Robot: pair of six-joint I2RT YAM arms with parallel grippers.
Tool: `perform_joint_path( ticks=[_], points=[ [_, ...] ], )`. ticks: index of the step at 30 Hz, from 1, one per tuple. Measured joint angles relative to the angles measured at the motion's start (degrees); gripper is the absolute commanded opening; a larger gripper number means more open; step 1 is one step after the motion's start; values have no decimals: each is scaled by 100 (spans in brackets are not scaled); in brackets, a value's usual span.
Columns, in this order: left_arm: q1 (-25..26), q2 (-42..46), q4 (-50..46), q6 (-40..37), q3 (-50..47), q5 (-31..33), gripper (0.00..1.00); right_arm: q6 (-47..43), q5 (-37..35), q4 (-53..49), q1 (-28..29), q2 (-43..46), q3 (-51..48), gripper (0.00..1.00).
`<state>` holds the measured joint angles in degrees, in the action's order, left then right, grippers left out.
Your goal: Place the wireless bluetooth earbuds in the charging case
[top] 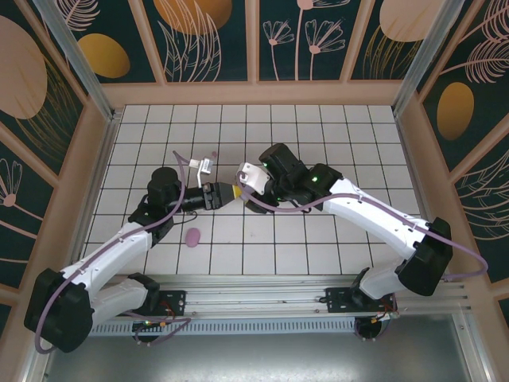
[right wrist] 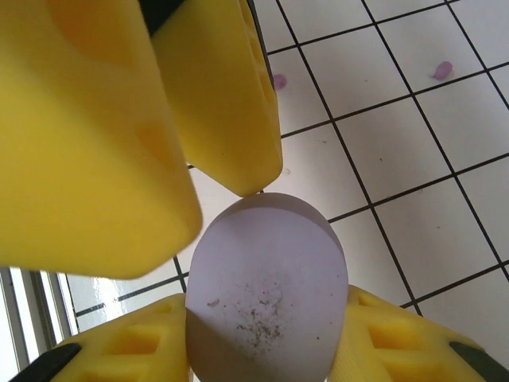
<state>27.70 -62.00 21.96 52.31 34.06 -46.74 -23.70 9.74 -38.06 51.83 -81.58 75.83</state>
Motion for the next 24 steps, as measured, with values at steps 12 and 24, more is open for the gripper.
perform_joint_path(
  ticks=[12, 24],
  points=[
    [7, -308, 164, 31, -9, -81, 59, 46, 26, -9, -42, 0, -94, 32],
    [50, -374, -37, 98, -92, 46, 31, 142, 295, 365, 0, 0, -192, 33]
  ],
)
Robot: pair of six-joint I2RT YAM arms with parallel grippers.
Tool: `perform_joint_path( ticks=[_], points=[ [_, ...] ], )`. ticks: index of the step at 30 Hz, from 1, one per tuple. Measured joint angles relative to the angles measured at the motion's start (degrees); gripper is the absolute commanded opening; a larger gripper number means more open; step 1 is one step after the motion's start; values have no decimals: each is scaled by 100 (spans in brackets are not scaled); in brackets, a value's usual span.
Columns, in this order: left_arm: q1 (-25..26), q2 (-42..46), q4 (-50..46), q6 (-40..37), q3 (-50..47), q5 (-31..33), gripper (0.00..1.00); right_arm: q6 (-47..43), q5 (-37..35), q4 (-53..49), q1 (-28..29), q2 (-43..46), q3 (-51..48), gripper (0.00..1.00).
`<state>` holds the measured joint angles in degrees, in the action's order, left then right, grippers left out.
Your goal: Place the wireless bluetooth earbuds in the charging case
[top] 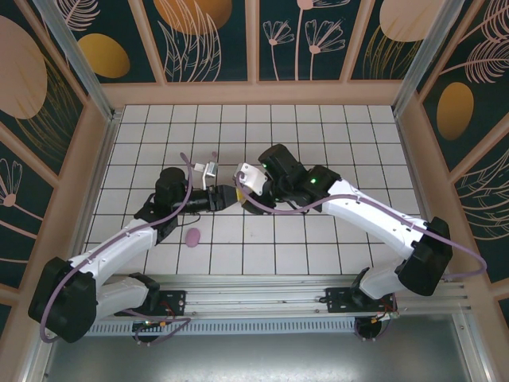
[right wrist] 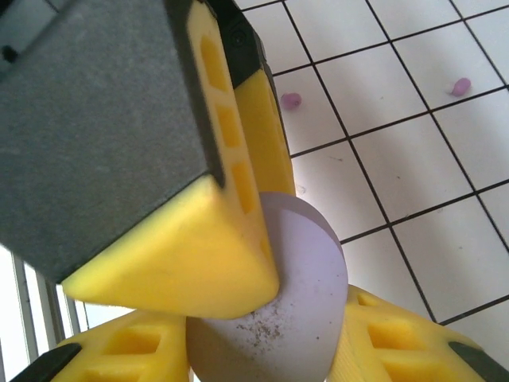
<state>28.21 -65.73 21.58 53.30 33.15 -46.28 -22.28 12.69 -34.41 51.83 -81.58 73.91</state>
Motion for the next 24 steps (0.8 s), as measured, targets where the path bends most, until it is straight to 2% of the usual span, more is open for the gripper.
perform_joint_path(
  ticks=[2, 5, 8, 12, 14, 18, 24],
  points=[
    [24, 0, 199, 155, -59, -59, 21, 39, 31, 9, -7, 0, -48, 36],
    [20, 0, 319, 345, -114, -50, 15, 162, 72, 57, -55, 0, -70, 52],
    [22, 2, 485, 516, -116, 24, 12, 409, 164, 216, -168, 9, -72, 58],
    [22, 87, 748, 813, -116, 352, 7, 1069, 769, 640, -636, 286, -424, 58],
    [20, 136, 933, 977, -116, 614, 4, 1668, 1237, 1008, -1060, 643, -857, 57],
    [26, 160, 1331, 1333, -118, 813, 1, 2970, 1545, 1633, -1794, 1106, -1357, 56],
    [24, -146, 2203, 1980, -116, 964, 0, 4824, 1950, 2684, -1840, 1119, -1436, 56]
  ],
)
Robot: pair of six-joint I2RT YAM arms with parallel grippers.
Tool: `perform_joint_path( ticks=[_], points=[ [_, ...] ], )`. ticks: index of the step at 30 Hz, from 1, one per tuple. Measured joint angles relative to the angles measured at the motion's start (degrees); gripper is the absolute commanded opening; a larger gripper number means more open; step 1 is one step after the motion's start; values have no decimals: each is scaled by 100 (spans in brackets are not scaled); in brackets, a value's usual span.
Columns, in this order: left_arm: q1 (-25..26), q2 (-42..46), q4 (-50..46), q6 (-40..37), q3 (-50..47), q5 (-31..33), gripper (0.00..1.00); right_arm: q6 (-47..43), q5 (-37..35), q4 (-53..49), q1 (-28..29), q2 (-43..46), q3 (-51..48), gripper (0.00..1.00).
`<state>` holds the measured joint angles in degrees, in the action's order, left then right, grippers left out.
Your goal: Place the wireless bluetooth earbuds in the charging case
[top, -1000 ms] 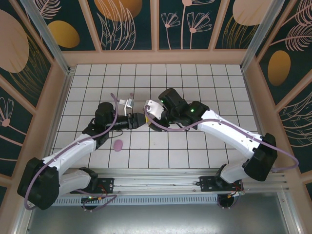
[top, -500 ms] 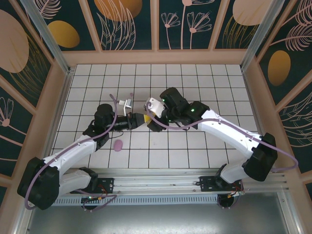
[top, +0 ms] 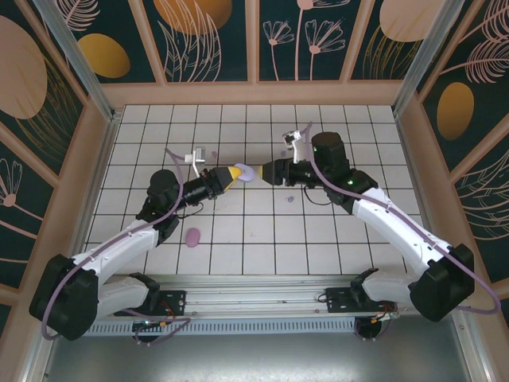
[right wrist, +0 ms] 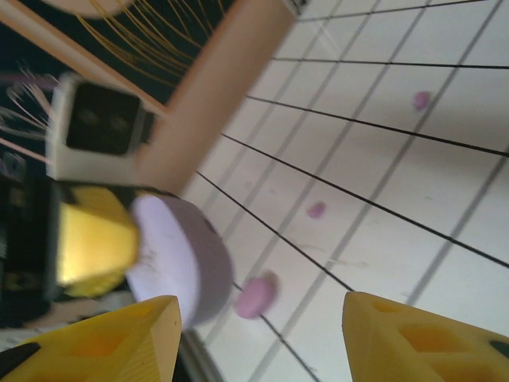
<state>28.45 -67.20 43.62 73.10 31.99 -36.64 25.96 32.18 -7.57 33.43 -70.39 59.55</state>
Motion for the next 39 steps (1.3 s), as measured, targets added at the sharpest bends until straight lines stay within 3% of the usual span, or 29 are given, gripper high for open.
perform_joint_path(
  ticks=[5, 14, 23, 27, 32, 36, 39],
  points=[
    [0, -101, 227, 264, 50, 116, 0, 1250, 306, 907, 9, -105, -160, 55],
    [-4, -116, 608, 568, 81, 278, 0, 2385, 745, 2026, 20, -444, -413, 43],
    [-9, -267, 1021, 807, 79, 361, 0, 2787, 841, 2765, 83, -564, -501, 28],
    [-46, -273, 1084, 839, 79, 426, 0, 3001, 866, 3130, 79, -695, -518, 29],
    [-70, -297, 1150, 861, 79, 481, 0, 3180, 962, 3469, 79, -855, -520, 37],
    [-59, -337, 1191, 868, 79, 435, 0, 3226, 1036, 3475, 142, -896, -520, 29],
    [-66, -337, 1215, 866, 79, 437, 0, 3180, 1034, 3429, 138, -896, -496, 29]
  ],
)
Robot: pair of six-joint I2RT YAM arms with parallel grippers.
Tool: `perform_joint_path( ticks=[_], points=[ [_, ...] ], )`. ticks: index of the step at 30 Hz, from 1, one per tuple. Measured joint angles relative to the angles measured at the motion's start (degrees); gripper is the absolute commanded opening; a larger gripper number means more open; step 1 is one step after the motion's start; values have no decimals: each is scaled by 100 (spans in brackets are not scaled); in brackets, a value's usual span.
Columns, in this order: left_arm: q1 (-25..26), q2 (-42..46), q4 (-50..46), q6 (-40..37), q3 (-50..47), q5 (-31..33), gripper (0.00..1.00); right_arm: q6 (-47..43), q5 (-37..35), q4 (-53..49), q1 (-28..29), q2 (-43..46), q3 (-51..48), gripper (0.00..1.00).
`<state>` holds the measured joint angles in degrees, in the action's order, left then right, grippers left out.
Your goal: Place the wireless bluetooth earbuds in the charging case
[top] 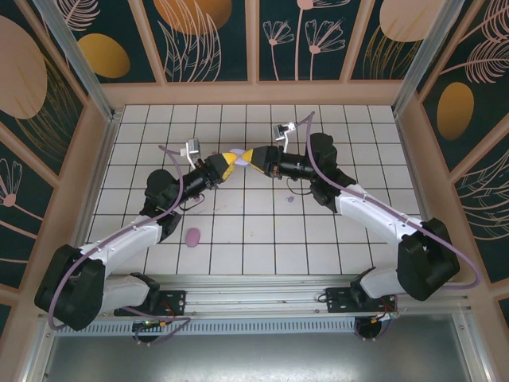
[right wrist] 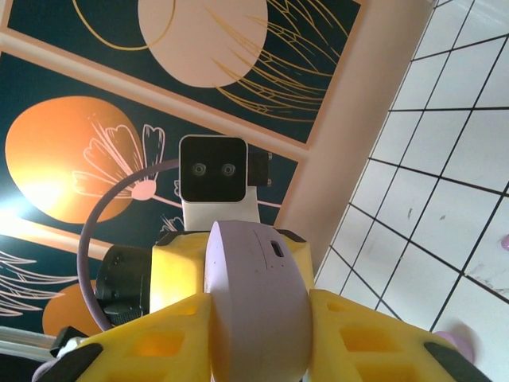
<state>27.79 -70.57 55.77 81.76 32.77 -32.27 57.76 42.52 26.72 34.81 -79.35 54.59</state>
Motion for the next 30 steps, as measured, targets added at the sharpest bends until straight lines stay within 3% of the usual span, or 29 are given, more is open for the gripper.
perform_joint_path(
  ticks=[4, 11, 13, 17, 21, 27, 30],
  points=[
    [-4, -11, 57, 0, 0, -4, 0, -44, 4, -52, 0, 0, 42, 18],
    [4, -13, -68, -468, 52, -310, 56, -249, 258, -256, -31, 7, 85, 9],
    [42, 9, -282, -868, 142, -492, 64, -396, 411, -603, -52, 24, 149, 9],
    [57, 326, -1113, -2144, 328, -575, 73, -597, 682, -1292, -358, 166, 271, 9],
    [57, 1014, -1825, -3893, 358, -396, 75, -713, 863, -1779, -723, 328, 393, 9],
    [57, 2037, -2046, -6704, 85, -374, 80, -964, 1252, -2430, -798, 339, 522, 9],
    [57, 1958, -2151, -7552, 83, -533, 80, -990, 1394, -2577, -798, 339, 527, 9]
  ],
)
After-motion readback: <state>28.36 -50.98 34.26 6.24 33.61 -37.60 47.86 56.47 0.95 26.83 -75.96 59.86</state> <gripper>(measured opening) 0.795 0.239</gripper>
